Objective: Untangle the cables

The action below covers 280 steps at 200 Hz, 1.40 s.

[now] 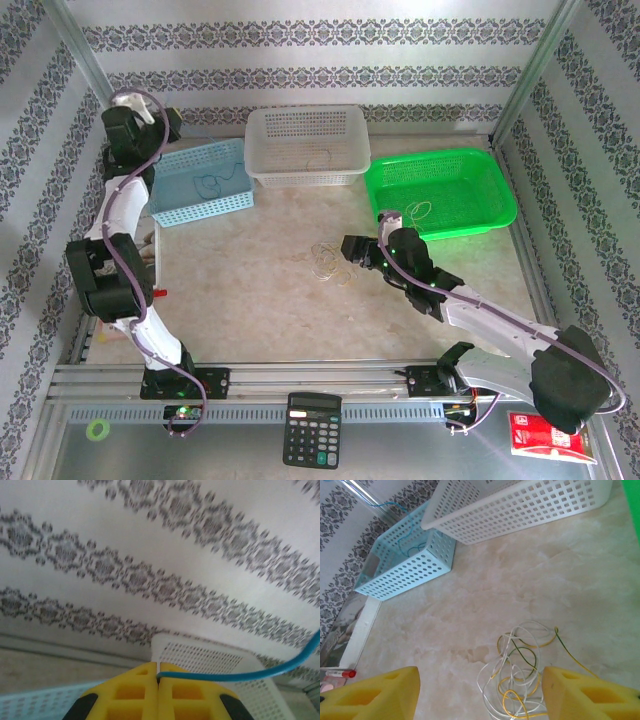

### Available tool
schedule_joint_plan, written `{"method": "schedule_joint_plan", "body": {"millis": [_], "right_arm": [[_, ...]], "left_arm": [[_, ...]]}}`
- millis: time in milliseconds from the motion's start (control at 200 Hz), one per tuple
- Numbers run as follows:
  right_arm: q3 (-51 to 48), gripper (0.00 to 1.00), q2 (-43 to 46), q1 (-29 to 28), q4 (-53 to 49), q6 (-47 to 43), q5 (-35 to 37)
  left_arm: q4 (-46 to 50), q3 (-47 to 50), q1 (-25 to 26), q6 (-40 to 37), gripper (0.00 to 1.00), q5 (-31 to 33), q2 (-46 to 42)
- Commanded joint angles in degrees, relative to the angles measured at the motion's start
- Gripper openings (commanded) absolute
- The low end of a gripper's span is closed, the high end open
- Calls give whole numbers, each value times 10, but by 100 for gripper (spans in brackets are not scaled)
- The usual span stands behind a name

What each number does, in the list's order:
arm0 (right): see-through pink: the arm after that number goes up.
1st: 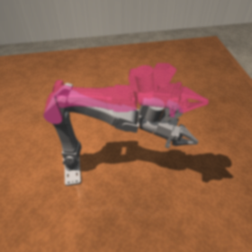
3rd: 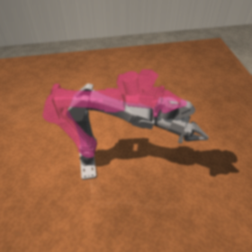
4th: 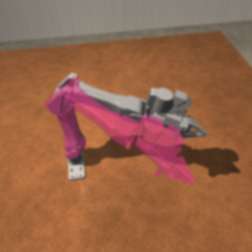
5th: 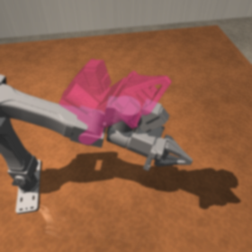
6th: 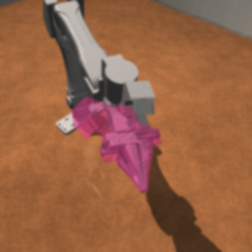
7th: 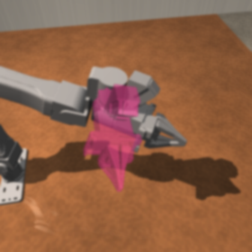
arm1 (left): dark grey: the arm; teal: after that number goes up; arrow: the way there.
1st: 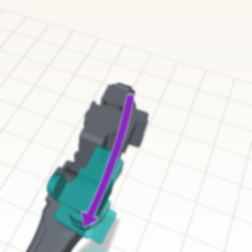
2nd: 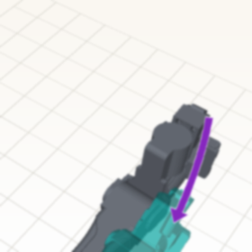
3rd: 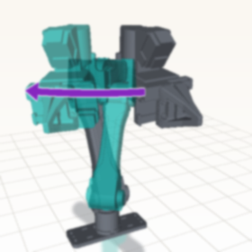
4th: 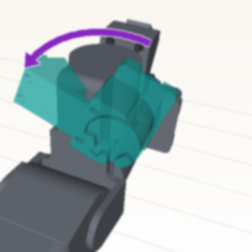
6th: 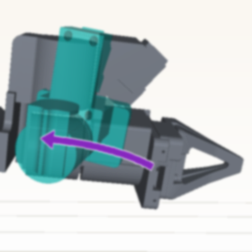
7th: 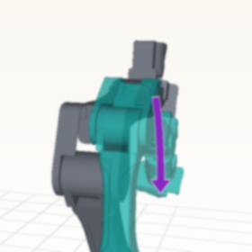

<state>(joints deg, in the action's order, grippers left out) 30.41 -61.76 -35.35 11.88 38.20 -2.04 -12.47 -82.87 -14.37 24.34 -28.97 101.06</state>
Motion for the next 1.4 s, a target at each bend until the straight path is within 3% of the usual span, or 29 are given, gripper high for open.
{"method": "schedule_joint_plan", "body": {"millis": [0, 145, 350, 430, 615, 824, 984, 1164, 1264, 1394], "right_arm": [[10, 66, 8, 6, -13, -12, -12], [12, 65, 11, 7, -27, -12, -11], [17, 65, 20, 7, -44, -15, -3], [20, 65, 22, 7, -48, -15, 1], [34, 65, 16, 8, -67, -23, 9], [56, 65, 3, 7, -99, -37, 12], [65, 64, -7, 8, -125, -47, 22], [75, 61, -52, 7, -158, -65, 23], [76, 59, -76, 8, -171, -65, 30], [65, 58, -91, 14, -172, -49, 54]], "left_arm": [[-5, 24, -3, -47, 0, -12, 7], [71, 32, -2, -106, 0, -1, 24], [174, 8, -2, -160, 1, 74, 50], [205, -7, -2, -159, 19, 102, 60], [228, -28, -2, -131, 71, 133, 53], [249, -59, 0, -90, 99, 106, 31], [230, -32, 7, -52, 100, 66, -25], [172, 57, 27, 38, 100, -21, -111], [142, 133, 67, 67, 100, -44, -166], [108, 247, 143, 93, 100, -29, -244]]}}
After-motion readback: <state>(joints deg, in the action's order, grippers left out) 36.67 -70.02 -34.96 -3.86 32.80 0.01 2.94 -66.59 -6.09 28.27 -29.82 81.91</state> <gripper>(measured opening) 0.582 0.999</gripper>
